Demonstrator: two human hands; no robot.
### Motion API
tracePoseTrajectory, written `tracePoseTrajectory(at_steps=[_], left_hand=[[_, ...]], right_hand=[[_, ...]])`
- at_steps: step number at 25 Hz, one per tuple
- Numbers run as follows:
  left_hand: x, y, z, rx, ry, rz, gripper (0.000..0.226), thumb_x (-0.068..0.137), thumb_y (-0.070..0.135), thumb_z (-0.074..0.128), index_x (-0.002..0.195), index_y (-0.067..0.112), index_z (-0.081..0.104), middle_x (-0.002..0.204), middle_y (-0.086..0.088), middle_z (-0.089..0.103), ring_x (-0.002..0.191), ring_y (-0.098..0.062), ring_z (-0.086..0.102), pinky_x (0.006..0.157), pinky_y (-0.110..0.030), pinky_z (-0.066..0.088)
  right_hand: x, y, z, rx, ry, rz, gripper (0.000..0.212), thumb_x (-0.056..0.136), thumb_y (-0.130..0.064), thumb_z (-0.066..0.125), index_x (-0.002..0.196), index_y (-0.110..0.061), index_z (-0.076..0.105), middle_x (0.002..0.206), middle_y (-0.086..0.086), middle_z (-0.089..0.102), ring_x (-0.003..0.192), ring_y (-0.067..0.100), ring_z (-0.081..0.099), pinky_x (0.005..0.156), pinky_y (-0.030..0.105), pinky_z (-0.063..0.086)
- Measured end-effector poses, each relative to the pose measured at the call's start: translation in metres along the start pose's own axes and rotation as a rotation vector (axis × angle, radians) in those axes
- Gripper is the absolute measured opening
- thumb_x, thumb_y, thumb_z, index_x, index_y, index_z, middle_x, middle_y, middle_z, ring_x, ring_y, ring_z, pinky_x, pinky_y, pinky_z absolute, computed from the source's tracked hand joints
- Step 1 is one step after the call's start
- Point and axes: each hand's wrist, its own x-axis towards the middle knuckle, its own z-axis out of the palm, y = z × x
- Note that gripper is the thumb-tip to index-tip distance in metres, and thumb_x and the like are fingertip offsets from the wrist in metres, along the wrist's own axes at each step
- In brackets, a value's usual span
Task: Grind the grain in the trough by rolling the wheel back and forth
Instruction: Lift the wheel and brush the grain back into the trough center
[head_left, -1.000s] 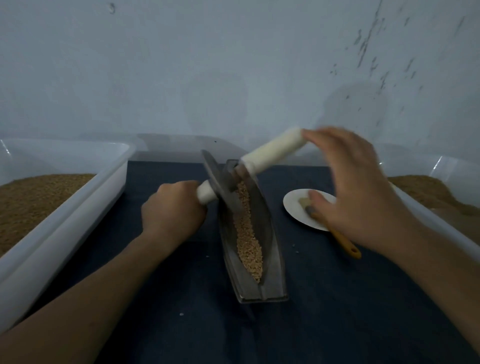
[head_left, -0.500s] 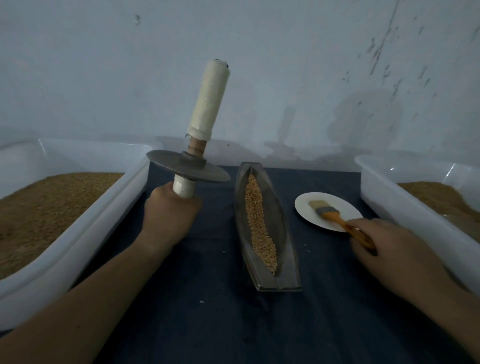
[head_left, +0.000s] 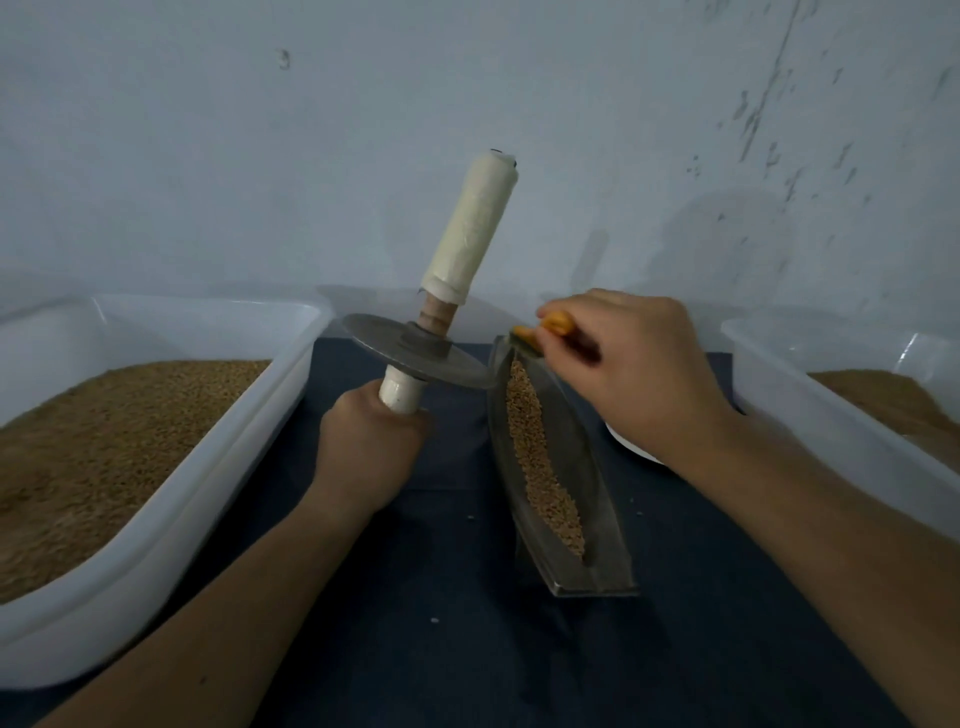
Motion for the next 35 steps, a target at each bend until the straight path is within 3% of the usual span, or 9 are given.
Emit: tracePoseTrajectory(at_steps=[5,11,18,21,24,28,35], left_hand=[[0.005,-0.005,-0.002,-0.097,-0.004,-0.073,0.015,0.069,0.028,0.072,0.067,0.02,0.059,0.057,0.001,0.064,0.055,-0.022,0.063,0.049,-0.034,0.048],[0.005,-0.003,-0.004,-0.16,-0.008,-0.111,0.012,0.067,0.026,0.069,0.065,0.021,0.059,0.056,-0.002,0.061,0.055,-0.025,0.059,0.05,-0.036,0.047],[0.003,-0.001,-0.002,-0.107,-0.011,-0.064,0.012,0.072,0.023,0.07,0.069,0.019,0.058,0.06,-0.002,0.063,0.058,-0.024,0.062,0.051,-0.033,0.047],[0.004,-0.003,-0.002,-0.121,-0.007,-0.078,0.013,0.071,0.023,0.069,0.068,0.019,0.058,0.059,-0.002,0.063,0.057,-0.025,0.062,0.05,-0.034,0.048],[0.005,-0.004,-0.002,-0.131,-0.005,-0.099,0.012,0.069,0.023,0.068,0.067,0.019,0.058,0.057,0.0,0.062,0.055,-0.023,0.06,0.049,-0.033,0.046],[0.004,-0.003,-0.003,-0.132,-0.017,-0.088,0.012,0.067,0.026,0.068,0.066,0.021,0.057,0.055,0.001,0.061,0.053,-0.021,0.059,0.048,-0.032,0.044],[0.002,0.001,-0.002,-0.087,-0.013,-0.061,0.01,0.07,0.024,0.069,0.069,0.02,0.059,0.059,0.001,0.063,0.057,-0.023,0.063,0.05,-0.032,0.047]], right_hand=[[0.009,0.01,0.031,-0.097,-0.142,0.004,0.031,0.101,-0.024,0.058,0.073,-0.013,0.057,0.068,0.0,0.055,0.061,0.016,0.051,0.059,0.042,0.047],[-0.016,0.005,0.034,-0.018,-0.237,0.063,0.026,0.101,-0.027,0.058,0.083,-0.013,0.07,0.07,-0.003,0.06,0.062,0.01,0.053,0.063,0.039,0.048],[-0.04,-0.022,-0.002,0.04,-0.211,0.025,0.026,0.099,-0.028,0.059,0.075,-0.017,0.066,0.064,-0.009,0.056,0.058,0.007,0.054,0.055,0.026,0.044],[-0.013,-0.014,-0.008,0.072,-0.074,0.086,0.024,0.097,-0.024,0.064,0.074,-0.017,0.067,0.062,-0.011,0.06,0.055,0.004,0.057,0.055,0.016,0.047],[0.013,-0.004,0.009,0.009,-0.046,0.172,0.025,0.094,-0.019,0.064,0.07,-0.013,0.064,0.06,-0.005,0.06,0.055,0.009,0.057,0.056,0.031,0.051],[0.022,-0.002,0.036,-0.028,-0.071,0.244,0.029,0.092,-0.018,0.063,0.064,-0.01,0.058,0.057,-0.002,0.055,0.053,0.011,0.053,0.053,0.028,0.042],[-0.001,-0.021,0.026,-0.028,-0.21,0.176,0.032,0.093,-0.025,0.058,0.065,-0.007,0.059,0.059,0.006,0.058,0.056,0.02,0.058,0.06,0.045,0.054]])
